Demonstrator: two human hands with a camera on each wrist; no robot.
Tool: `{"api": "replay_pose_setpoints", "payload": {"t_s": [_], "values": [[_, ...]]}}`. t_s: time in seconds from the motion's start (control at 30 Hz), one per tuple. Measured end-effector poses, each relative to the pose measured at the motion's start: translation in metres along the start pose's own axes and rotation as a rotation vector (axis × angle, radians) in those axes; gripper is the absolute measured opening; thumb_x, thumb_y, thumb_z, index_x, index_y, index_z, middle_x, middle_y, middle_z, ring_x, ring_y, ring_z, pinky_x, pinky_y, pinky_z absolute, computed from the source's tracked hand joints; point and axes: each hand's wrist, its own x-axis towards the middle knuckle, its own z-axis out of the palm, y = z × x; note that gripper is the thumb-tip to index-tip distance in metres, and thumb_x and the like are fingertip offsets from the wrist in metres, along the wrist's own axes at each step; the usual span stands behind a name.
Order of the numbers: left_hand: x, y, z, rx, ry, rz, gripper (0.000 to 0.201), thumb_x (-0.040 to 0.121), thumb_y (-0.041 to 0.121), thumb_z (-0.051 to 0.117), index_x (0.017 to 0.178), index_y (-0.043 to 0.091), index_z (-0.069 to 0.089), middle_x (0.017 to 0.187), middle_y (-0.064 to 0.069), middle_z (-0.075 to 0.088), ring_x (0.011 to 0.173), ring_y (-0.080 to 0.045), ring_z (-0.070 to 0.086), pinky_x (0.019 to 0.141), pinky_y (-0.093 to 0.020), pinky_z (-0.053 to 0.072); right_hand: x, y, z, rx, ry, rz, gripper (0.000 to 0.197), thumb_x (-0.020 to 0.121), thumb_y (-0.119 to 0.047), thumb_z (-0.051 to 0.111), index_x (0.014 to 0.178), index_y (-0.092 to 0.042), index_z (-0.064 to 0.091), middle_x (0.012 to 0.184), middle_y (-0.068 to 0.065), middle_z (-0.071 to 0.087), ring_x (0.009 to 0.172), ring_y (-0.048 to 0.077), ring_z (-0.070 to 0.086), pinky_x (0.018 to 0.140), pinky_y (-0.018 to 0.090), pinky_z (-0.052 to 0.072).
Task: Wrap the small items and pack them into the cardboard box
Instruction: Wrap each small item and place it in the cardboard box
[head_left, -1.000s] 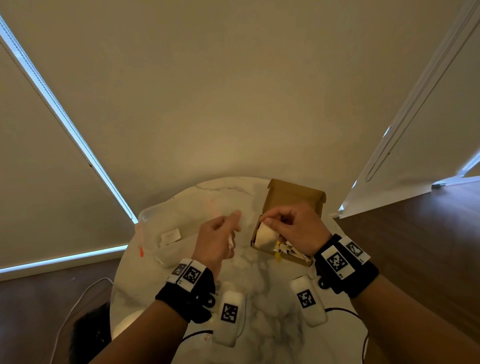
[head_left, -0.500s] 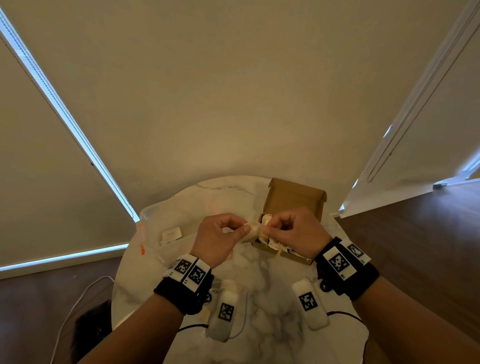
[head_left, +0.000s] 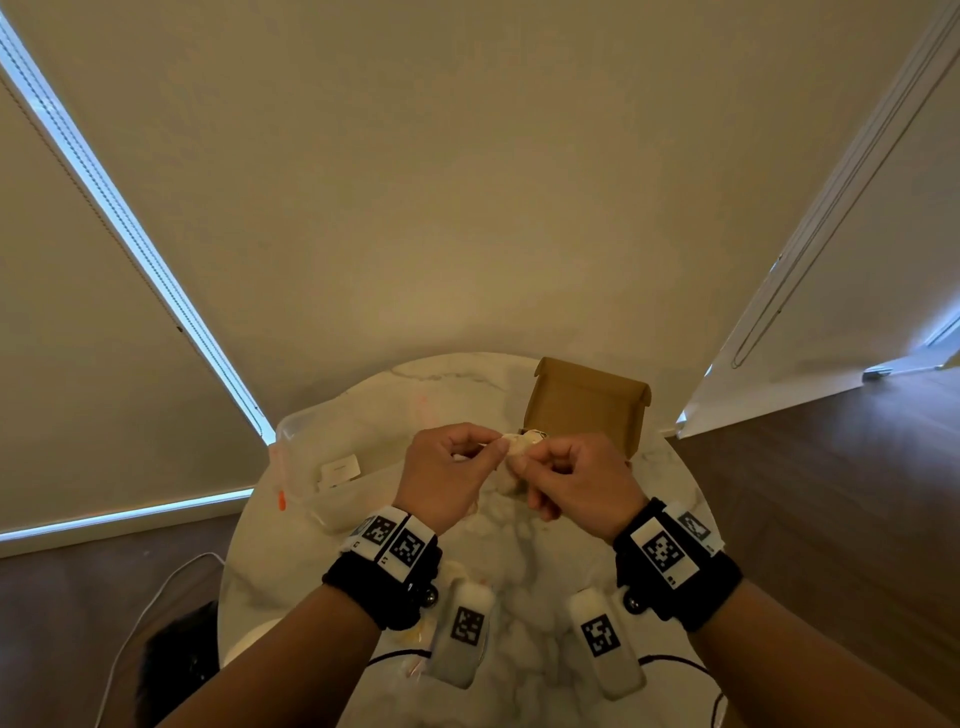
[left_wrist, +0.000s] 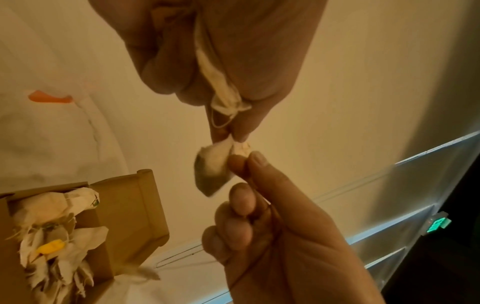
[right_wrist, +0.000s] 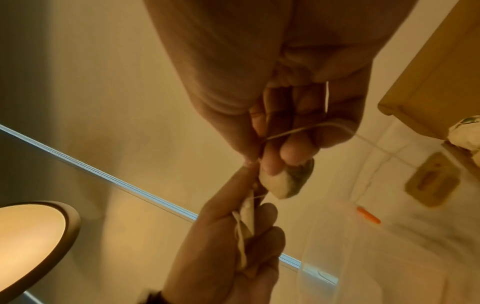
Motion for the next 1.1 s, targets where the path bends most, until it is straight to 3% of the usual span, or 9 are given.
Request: {"api": "replay_pose_setpoints", "payload": {"t_s": [0.2, 0.3, 0.37, 0.47, 0.6, 0.7, 0.87, 1.0, 1.1], "values": [[0.006, 0.01, 0.002, -0.105, 0.084, -0.092, 0.005, 0.082, 0.015, 0.075, 0.078, 0.016, 0.077, 0.071, 0.003, 0.074, 0.069, -0.009, 0.067, 0.065, -0.022, 0.051, -0.006, 0.019, 0.004, -0.046, -0.044, -0.019, 0.016, 0.089, -0.011, 0.065, 0.076, -0.007, 0.073, 0.065, 0.007, 0.072, 0.053, 0.012, 0.064, 0.056, 0.024, 0.054], [0.01, 0.018, 0.002, -0.153, 0.085, -0.142, 0.003, 0.083, 0.017, 0.074, 0.08, 0.016, 0.076, 0.072, -0.002, 0.074, 0.065, -0.025, 0.063, 0.052, -0.025, 0.049, -0.007, 0.03, 0.006, -0.088, -0.084, -0.033, 0.017, 0.09, -0.014, 0.065, 0.077, -0.012, 0.076, 0.062, -0.005, 0.069, 0.055, 0.003, 0.059, 0.057, 0.016, 0.046], [0.013, 0.022, 0.001, -0.186, 0.085, -0.174, 0.004, 0.084, 0.019, 0.073, 0.082, 0.016, 0.076, 0.072, -0.006, 0.074, 0.058, -0.029, 0.053, 0.041, -0.023, 0.038, -0.007, 0.036, 0.009, -0.084, -0.102, -0.044, 0.02, 0.092, -0.018, 0.062, 0.081, -0.014, 0.078, 0.069, -0.007, 0.071, 0.064, 0.007, 0.062, 0.062, 0.019, 0.05], [0.019, 0.026, 0.001, -0.202, 0.095, -0.183, 0.005, 0.085, 0.021, 0.073, 0.081, 0.018, 0.075, 0.072, -0.007, 0.074, 0.059, -0.028, 0.052, 0.038, -0.02, 0.033, -0.005, 0.039, 0.013, 0.108, -0.134, 0.057, 0.025, 0.096, -0.015, 0.055, 0.086, -0.003, 0.075, 0.091, 0.008, 0.075, 0.087, 0.023, 0.071, 0.08, 0.035, 0.058], [0.025, 0.027, 0.001, -0.206, 0.099, -0.204, 0.005, 0.085, 0.022, 0.073, 0.08, 0.02, 0.075, 0.071, -0.005, 0.075, 0.06, -0.029, 0.055, 0.037, -0.02, 0.031, -0.006, 0.037, 0.016, 0.258, -0.185, 0.131, 0.021, 0.096, -0.009, 0.053, 0.091, -0.001, 0.071, 0.095, 0.018, 0.073, 0.086, 0.028, 0.071, 0.078, 0.04, 0.059], [0.027, 0.028, 0.0, -0.214, 0.101, -0.226, 0.005, 0.085, 0.023, 0.073, 0.084, 0.018, 0.074, 0.072, -0.005, 0.075, 0.055, -0.028, 0.05, 0.037, -0.02, 0.03, -0.008, 0.039, 0.015, 0.225, -0.21, 0.079, 0.022, 0.093, 0.006, 0.052, 0.096, -0.007, 0.07, 0.093, 0.015, 0.073, 0.083, 0.026, 0.071, 0.077, 0.037, 0.059], [0.031, 0.031, -0.001, -0.235, 0.105, -0.215, 0.003, 0.084, 0.021, 0.074, 0.082, 0.019, 0.074, 0.071, -0.005, 0.075, 0.062, -0.015, 0.066, 0.039, -0.021, 0.033, -0.008, 0.043, 0.014, 0.178, -0.224, 0.053, 0.029, 0.094, 0.012, 0.042, 0.102, -0.002, 0.066, 0.086, 0.007, 0.074, 0.081, 0.023, 0.072, 0.072, 0.03, 0.059], [0.03, 0.038, -0.002, -0.263, 0.11, -0.209, 0.006, 0.086, 0.019, 0.072, 0.086, 0.013, 0.073, 0.074, -0.012, 0.073, 0.042, -0.007, 0.054, 0.036, -0.019, 0.03, -0.006, 0.044, 0.014, 0.307, -0.131, 0.13, 0.012, 0.093, 0.009, 0.048, 0.095, -0.001, 0.054, 0.09, 0.021, 0.073, 0.078, 0.031, 0.072, 0.065, 0.032, 0.059], [0.027, 0.043, -0.004, -0.274, 0.092, -0.215, 0.006, 0.088, 0.017, 0.07, 0.087, 0.011, 0.072, 0.074, -0.014, 0.071, 0.031, -0.004, 0.044, 0.033, -0.017, 0.026, -0.002, 0.044, 0.011, 0.293, -0.05, 0.14, 0.008, 0.086, 0.01, 0.06, 0.088, 0.002, 0.06, 0.085, 0.019, 0.073, 0.075, 0.027, 0.073, 0.065, 0.029, 0.059]]}}
